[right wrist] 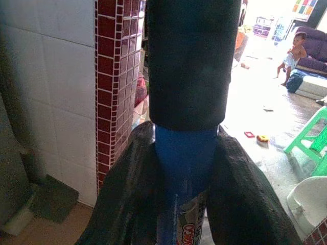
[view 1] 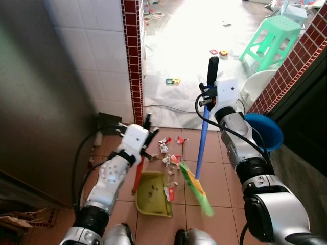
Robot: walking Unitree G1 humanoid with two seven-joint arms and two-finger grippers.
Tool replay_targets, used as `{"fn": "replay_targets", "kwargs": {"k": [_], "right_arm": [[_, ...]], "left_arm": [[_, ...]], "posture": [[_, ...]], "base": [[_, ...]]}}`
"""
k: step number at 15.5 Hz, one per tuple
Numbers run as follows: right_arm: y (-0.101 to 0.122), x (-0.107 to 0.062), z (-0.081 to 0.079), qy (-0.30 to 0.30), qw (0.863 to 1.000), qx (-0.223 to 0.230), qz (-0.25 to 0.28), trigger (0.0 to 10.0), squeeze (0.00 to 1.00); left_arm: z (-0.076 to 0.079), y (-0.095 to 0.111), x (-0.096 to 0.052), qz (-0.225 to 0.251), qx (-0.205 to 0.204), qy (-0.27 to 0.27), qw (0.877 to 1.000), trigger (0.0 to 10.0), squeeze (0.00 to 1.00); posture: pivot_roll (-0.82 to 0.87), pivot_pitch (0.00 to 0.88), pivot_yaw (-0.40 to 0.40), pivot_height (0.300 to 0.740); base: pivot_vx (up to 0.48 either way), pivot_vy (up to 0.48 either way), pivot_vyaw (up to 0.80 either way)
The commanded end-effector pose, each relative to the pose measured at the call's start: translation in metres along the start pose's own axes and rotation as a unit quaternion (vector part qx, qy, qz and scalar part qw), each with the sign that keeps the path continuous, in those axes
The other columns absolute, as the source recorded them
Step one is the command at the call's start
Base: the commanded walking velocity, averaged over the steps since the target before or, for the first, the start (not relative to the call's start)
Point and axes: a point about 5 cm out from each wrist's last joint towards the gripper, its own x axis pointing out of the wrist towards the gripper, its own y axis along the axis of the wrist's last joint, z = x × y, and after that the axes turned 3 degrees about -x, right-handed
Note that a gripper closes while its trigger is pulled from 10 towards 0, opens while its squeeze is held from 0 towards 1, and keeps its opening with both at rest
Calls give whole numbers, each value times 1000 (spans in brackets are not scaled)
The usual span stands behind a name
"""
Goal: Sweep floor
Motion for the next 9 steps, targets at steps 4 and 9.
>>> {"fn": "replay_targets", "kwargs": {"k": [4, 9], "right_arm": [[-13, -1, -14, -5, 991, 126, -33, 10000, 0], [7, 12, -12, -40, 955, 293, -13, 10000, 0]], "left_arm": [[8, -19, 0, -53, -6, -1, 999, 10000, 0], [10, -19, 3, -51, -17, 3, 999, 10000, 0]], "posture": [[-70, 113, -46, 740], [-72, 114, -46, 740]], "base": [[0, 0, 0], [0, 0, 0]]}}
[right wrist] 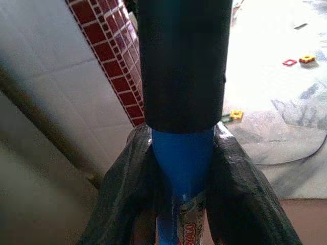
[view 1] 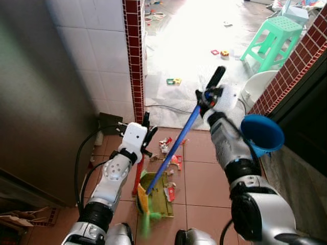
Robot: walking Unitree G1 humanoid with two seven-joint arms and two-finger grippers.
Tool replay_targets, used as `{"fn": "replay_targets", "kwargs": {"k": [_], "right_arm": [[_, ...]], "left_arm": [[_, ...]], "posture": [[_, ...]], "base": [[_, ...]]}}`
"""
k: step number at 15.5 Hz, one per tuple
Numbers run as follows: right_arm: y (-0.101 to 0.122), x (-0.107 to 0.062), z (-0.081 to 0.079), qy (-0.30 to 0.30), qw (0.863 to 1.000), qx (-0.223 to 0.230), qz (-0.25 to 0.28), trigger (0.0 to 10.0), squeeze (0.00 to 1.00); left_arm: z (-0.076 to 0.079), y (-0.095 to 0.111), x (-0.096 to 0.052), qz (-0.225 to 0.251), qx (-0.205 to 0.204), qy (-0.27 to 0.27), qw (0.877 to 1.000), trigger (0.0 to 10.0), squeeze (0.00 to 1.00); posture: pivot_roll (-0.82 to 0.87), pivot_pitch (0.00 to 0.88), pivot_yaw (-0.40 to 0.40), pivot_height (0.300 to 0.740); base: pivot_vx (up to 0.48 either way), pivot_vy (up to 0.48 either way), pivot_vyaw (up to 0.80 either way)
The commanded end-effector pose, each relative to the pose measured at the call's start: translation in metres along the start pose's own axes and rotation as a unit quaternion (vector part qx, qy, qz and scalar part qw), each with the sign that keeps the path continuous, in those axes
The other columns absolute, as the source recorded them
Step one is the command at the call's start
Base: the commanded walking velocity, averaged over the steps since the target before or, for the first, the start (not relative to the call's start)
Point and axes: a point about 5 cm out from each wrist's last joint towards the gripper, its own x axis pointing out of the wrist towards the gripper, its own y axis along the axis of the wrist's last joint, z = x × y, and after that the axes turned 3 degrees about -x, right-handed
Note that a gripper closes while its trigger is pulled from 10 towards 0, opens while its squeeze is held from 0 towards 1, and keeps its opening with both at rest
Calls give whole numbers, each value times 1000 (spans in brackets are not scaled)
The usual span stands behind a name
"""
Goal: Sweep floor
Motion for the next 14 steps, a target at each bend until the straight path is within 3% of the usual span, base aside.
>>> {"fn": "replay_targets", "kwargs": {"k": [1, 2, 4, 5, 6, 9, 11, 14], "right_arm": [[22, 8, -12, 17, 998, 52, 39, 10000, 0], [33, 10, -20, 37, 996, 58, 52, 10000, 0], [66, 11, -36, 97, 988, -58, 110, 10000, 0], [76, 10, -39, 114, 980, -102, 130, 10000, 0], [83, 9, -36, 117, 975, -126, 139, 10000, 0], [83, 7, -25, 94, 980, -120, 130, 10000, 0], [85, 7, -27, 94, 979, -120, 137, 10000, 0], [87, 7, -27, 86, 974, -151, 147, 10000, 0]], "left_arm": [[4, -18, -6, -46, 1, -8, 999, 10000, 0], [4, -18, -5, -47, 1, -7, 999, 10000, 0], [-1, -10, -4, -38, 27, -1, 999, 10000, 0], [-4, 0, -2, -20, 55, 0, 998, 10000, 0], [-11, 13, -1, 1, 49, 23, 999, 10000, 0], [-18, 36, -1, 38, 46, 35, 998, 10000, 0], [-22, 57, -1, 67, 40, 46, 996, 10000, 0], [-24, 75, -1, 84, 28, 46, 995, 10000, 0]], "posture": [[-71, 113, -46, 740], [-71, 111, -47, 740], [-72, 110, -47, 740], [-82, 108, -48, 740], [-80, 106, -51, 740], [-79, 109, -52, 740], [-72, 114, -49, 740], [-64, 112, -50, 740]], "base": [[0, 0, 0], [0, 0, 0], [0, 0, 0], [0, 0, 0], [0, 0, 0], [0, 0, 0], [0, 0, 0], [0, 0, 0]]}}
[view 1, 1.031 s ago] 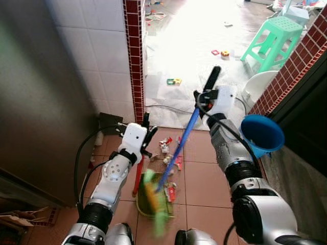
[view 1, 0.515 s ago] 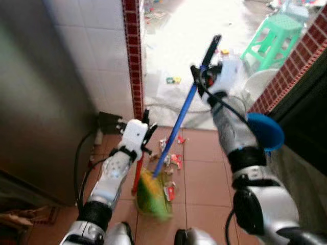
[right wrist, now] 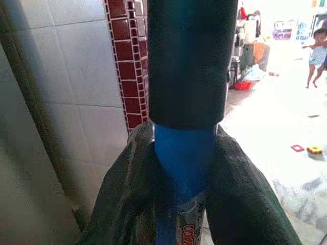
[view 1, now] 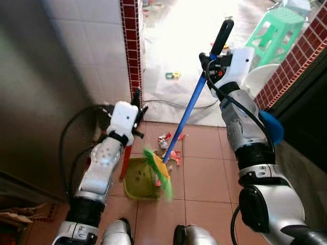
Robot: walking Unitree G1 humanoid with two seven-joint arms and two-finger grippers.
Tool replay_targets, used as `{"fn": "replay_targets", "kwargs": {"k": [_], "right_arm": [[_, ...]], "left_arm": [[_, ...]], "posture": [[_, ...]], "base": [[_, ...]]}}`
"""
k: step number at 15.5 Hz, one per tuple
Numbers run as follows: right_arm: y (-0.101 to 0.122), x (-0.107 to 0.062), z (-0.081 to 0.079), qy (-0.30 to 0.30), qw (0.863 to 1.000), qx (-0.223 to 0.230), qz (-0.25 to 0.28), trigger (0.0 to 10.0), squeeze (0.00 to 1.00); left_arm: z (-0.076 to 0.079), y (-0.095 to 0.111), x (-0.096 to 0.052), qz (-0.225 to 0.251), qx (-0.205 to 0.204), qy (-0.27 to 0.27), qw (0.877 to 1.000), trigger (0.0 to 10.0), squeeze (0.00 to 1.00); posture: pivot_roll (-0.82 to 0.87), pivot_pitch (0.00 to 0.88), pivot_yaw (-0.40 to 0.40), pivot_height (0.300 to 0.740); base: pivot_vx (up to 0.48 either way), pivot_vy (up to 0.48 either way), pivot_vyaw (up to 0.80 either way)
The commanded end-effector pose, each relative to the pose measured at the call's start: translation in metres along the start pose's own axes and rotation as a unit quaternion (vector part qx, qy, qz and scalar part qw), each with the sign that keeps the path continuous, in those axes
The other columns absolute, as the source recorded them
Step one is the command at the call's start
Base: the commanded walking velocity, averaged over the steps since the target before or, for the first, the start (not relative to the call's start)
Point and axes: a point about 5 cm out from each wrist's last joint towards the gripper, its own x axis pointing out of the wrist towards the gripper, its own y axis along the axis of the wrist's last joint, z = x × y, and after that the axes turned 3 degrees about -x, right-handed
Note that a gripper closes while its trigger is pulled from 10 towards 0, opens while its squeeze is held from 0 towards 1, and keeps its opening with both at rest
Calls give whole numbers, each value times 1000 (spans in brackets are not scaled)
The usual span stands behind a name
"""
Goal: Sweep floor
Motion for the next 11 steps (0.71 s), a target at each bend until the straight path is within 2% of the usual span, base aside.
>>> {"fn": "replay_targets", "kwargs": {"k": [1, 3, 6, 8, 11], "right_arm": [[11, 2, 0, 4, 999, -36, 29, 10000, 0], [9, 0, -1, 8, 998, -60, 28, 10000, 0], [3, -8, 3, 1, 992, -122, 30, 10000, 0], [-12, -15, 10, -20, 991, -133, 9, 10000, 0], [-38, -23, 5, -23, 992, -118, -26, 10000, 0]], "left_arm": [[3, 7, 1, 11, 1, -11, 1000, 10000, 0], [5, -1, -4, -8, 3, -13, 1000, 10000, 0], [7, -13, -14, -46, 42, -31, 998, 10000, 0], [2, -22, -19, -75, 68, -33, 994, 10000, 0], [-3, -40, -21, -107, 66, -1, 992, 10000, 0]], "posture": [[-66, 113, -49, 740], [-68, 119, -48, 740], [-69, 134, -46, 740], [-66, 154, -44, 740], [-51, 186, -42, 740]], "base": [[0, 0, 0], [0, 0, 0], [0, 0, 0], [0, 0, 0], [0, 0, 0]]}}
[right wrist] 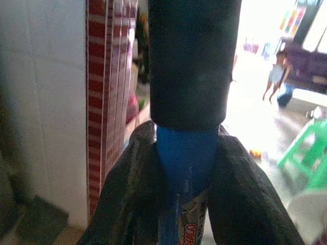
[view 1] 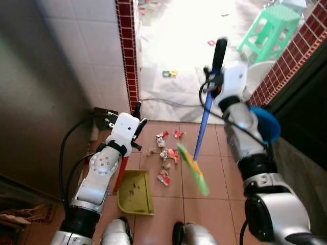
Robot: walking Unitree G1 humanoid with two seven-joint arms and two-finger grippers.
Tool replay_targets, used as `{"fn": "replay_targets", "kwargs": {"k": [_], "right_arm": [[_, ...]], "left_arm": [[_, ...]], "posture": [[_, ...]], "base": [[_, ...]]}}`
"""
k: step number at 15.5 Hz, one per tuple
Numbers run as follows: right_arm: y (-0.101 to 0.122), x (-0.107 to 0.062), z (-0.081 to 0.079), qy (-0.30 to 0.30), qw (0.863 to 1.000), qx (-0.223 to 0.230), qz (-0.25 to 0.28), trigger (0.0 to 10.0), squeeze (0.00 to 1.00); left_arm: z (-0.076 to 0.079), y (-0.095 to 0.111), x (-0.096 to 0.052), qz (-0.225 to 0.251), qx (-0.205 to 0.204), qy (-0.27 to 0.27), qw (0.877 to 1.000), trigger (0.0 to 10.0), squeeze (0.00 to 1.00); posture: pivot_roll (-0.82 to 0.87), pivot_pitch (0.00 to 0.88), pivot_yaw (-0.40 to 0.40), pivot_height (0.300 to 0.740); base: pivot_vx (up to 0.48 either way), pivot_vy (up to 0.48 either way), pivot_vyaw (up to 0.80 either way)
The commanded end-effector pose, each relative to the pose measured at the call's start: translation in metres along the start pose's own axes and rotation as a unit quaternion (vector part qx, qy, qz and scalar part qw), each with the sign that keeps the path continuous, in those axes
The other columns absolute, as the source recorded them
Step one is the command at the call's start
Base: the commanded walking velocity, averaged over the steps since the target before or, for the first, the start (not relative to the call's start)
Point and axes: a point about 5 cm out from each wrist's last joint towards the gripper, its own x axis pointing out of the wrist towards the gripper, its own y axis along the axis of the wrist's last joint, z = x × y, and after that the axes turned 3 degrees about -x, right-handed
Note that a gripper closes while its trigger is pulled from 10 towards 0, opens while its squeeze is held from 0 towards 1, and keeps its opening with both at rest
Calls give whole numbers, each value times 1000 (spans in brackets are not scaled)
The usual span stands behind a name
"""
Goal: Sweep floor
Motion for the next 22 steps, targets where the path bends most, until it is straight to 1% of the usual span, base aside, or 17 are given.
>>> {"fn": "replay_targets", "kwargs": {"k": [1, 2, 3, 4, 6, 7, 9, 10, 12, 13, 15, 16, 17, 19, 20, 21, 22], "right_arm": [[-3, -1, -6, 1, 1000, 6, 0, 10000, 0], [-15, -4, -18, 2, 999, 35, -21, 10000, 0], [-20, -5, -24, 3, 998, 48, -32, 10000, 0], [-25, -6, -32, 5, 996, 77, -42, 10000, 0], [-23, -3, -49, 14, 988, 146, -44, 10000, 0], [-22, -2, -51, 17, 986, 160, -42, 10000, 0], [-4, 6, -50, 33, 975, 218, -17, 10000, 0], [0, 8, -49, 38, 973, 228, -11, 10000, 0], [21, 15, -44, 58, 974, 220, 20, 10000, 0], [26, 17, -41, 60, 974, 219, 28, 10000, 0], [37, 21, -31, 58, 980, 185, 49, 10000, 0], [44, 23, -26, 57, 983, 164, 62, 10000, 0], [60, 25, -16, 56, 989, 103, 92, 10000, 0], [68, 26, -10, 55, 990, 75, 107, 10000, 0], [70, 25, 0, 41, 991, 56, 111, 10000, 0], [70, 25, 3, 37, 992, 55, 111, 10000, 0], [70, 23, 14, 12, 993, 39, 112, 10000, 0]], "left_arm": [[-4, -18, -2, -42, 22, 19, 999, 10000, 0], [-3, -26, 3, -54, -3, 46, 997, 10000, 0], [-2, -29, 6, -56, -19, 56, 997, 10000, 0], [2, -33, 10, -59, -20, 58, 996, 10000, 0], [20, -38, 20, -65, -88, 49, 993, 10000, 0], [23, -38, 21, -66, -90, 43, 993, 10000, 0], [39, -29, 29, -41, -134, 11, 990, 10000, 0], [41, -28, 29, -36, -144, 6, 989, 10000, 0], [42, -31, 29, -39, -165, 13, 985, 10000, 0], [41, -32, 29, -37, -173, 18, 984, 10000, 0], [38, -32, 30, -26, -190, 25, 981, 10000, 0], [37, -31, 30, -21, -202, 25, 979, 10000, 0], [35, -31, 30, -16, -196, 27, 980, 10000, 0], [33, -28, 30, -8, -198, 29, 980, 10000, 0], [30, -22, 28, 9, -193, 23, 981, 10000, 0], [30, -21, 28, 13, -192, 22, 981, 10000, 0], [27, -17, 26, 28, -193, 12, 981, 10000, 0]], "posture": [[-48, 191, -43, 740], [-44, 201, -39, 740], [-44, 201, -39, 740], [-39, 204, -36, 740], [-43, 204, -32, 740], [-49, 202, -30, 740], [-62, 196, -25, 740], [-62, 196, -25, 740], [-73, 182, -26, 740], [-75, 176, -28, 740], [-75, 163, -32, 740], [-74, 160, -34, 740], [-78, 147, -35, 740], [-84, 134, -33, 740], [-85, 123, -34, 740], [-85, 123, -34, 740], [-86, 113, -32, 740]], "base": [[0, 0, 0], [0, 0, 0], [0, 0, 0], [0, 0, 0], [0, 0, 0], [0, 0, 0], [0, 0, 0], [0, 0, 0], [0, 0, 0], [0, 0, 0], [0, 0, 0], [0, 0, 0], [0, 0, 0], [0, 0, 0], [0, 0, 0], [0, 0, 0], [0, 0, 0]]}}
